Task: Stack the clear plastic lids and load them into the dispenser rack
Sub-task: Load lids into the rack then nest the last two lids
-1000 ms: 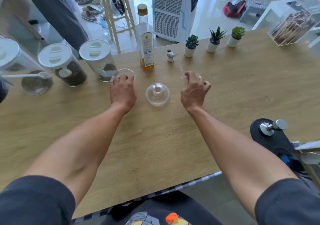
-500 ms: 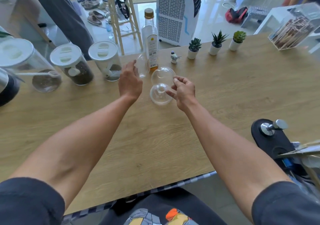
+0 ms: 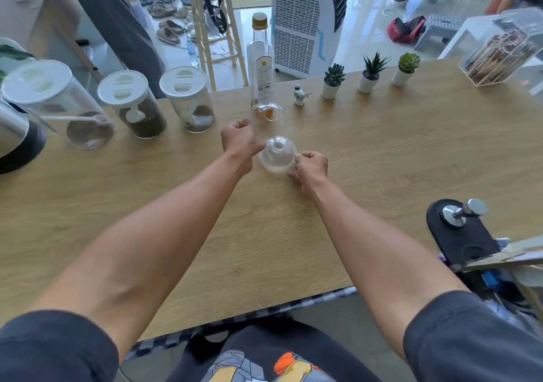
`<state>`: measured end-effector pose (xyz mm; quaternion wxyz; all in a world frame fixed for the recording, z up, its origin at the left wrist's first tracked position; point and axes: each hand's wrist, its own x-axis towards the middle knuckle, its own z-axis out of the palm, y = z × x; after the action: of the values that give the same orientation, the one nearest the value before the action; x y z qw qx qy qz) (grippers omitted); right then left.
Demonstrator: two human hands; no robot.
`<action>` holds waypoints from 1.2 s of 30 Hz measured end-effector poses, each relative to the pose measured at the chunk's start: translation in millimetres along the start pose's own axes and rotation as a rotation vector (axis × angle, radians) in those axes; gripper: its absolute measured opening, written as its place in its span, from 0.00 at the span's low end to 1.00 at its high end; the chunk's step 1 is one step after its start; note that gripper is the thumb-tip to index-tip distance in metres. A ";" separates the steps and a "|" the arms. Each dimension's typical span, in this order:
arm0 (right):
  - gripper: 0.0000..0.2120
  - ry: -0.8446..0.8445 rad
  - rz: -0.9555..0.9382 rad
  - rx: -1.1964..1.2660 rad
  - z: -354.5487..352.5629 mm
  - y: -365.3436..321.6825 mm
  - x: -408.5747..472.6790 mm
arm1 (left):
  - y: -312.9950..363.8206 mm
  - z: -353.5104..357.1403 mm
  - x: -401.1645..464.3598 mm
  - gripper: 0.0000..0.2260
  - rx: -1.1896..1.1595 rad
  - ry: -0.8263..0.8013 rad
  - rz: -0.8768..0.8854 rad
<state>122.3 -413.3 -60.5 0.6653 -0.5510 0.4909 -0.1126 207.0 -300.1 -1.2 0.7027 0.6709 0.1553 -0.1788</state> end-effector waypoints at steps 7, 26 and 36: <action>0.05 0.070 -0.062 -0.117 -12.1 3.8 5.9 | -27.4 5.2 -3.0 0.14 0.059 -0.011 -0.122; 0.10 -0.176 -0.221 -0.259 -8.6 -4.8 19.2 | -74.8 5.9 20.4 0.09 0.320 0.074 -0.092; 0.10 -0.308 -0.250 -0.054 -11.2 -21.3 -4.5 | -58.2 -17.7 -1.0 0.08 0.087 -0.038 -0.029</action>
<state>119.7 -425.0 -39.1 0.6985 -0.6360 0.3138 -0.0956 179.8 -284.5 -53.2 0.6729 0.6950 0.1439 -0.2083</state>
